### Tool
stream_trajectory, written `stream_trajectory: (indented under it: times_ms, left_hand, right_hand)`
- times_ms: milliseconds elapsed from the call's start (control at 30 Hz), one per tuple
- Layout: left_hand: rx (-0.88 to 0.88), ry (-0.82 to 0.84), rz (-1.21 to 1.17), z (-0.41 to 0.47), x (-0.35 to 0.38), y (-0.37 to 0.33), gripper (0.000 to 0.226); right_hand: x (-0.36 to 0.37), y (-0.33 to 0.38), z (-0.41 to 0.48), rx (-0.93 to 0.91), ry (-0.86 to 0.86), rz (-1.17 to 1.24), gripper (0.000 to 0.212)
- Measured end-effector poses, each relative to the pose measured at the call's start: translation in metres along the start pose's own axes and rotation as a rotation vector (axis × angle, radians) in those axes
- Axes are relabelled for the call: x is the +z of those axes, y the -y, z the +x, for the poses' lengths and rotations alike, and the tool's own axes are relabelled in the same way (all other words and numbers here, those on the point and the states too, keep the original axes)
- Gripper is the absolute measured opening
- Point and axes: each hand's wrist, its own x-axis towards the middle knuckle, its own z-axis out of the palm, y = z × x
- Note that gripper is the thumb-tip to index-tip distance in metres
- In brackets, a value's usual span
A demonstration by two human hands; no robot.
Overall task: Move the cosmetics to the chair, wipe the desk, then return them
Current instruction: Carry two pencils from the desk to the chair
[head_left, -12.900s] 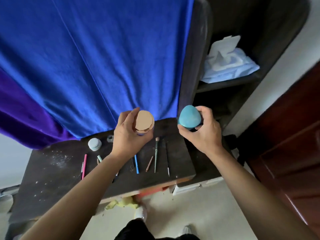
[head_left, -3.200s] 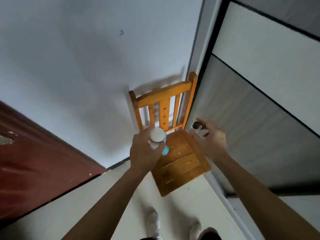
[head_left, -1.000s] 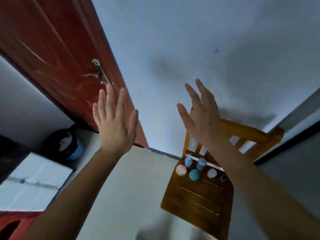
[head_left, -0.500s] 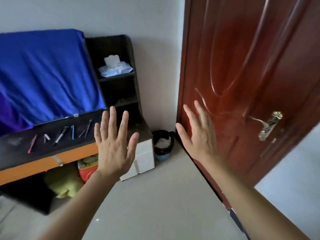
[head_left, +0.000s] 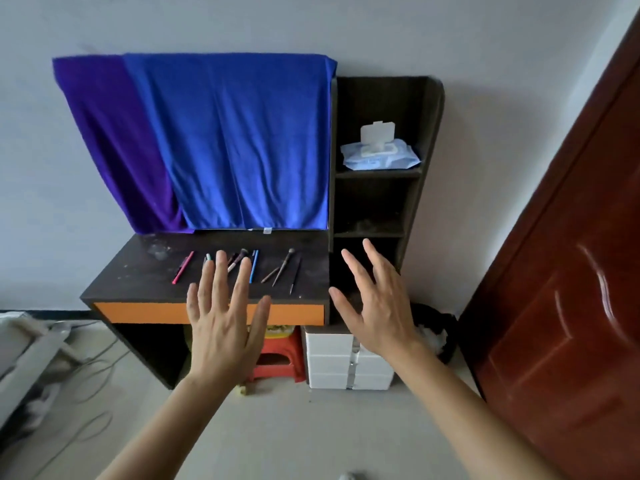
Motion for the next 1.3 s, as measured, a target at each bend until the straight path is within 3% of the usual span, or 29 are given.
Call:
stream_trajectory:
  times_ms: [300,667,900,1133,1300]
  left_hand:
    - [-0.154,0.131,0.088,0.137,0.072,0.053,0.07]
    - [-0.356,0.308,0.068,0.179,0.13,0.213,0.065]
    - [-0.376,0.563,0.035,0.23,0.172,0.326,0.066]
    - [-0.661,0.707,-0.011,0.277,0.22,0.421,0.072]
    - [-0.781,0.761,0.039,0.289,0.265,0.452,0.07]
  right_hand:
    - [0.107,-0.058,0.146,0.016,0.134,0.032,0.065]
    - [0.269,-0.023,0.225,0.089,0.402,0.081,0.069]
    - [0.359,0.006,0.251,0.36,0.514,-0.017,0.069]
    - [0.436,0.026,0.248,0.667,0.633,-0.012,0.07]
    - [0.477,0.021,0.239,0.783,0.778,-0.077,0.073]
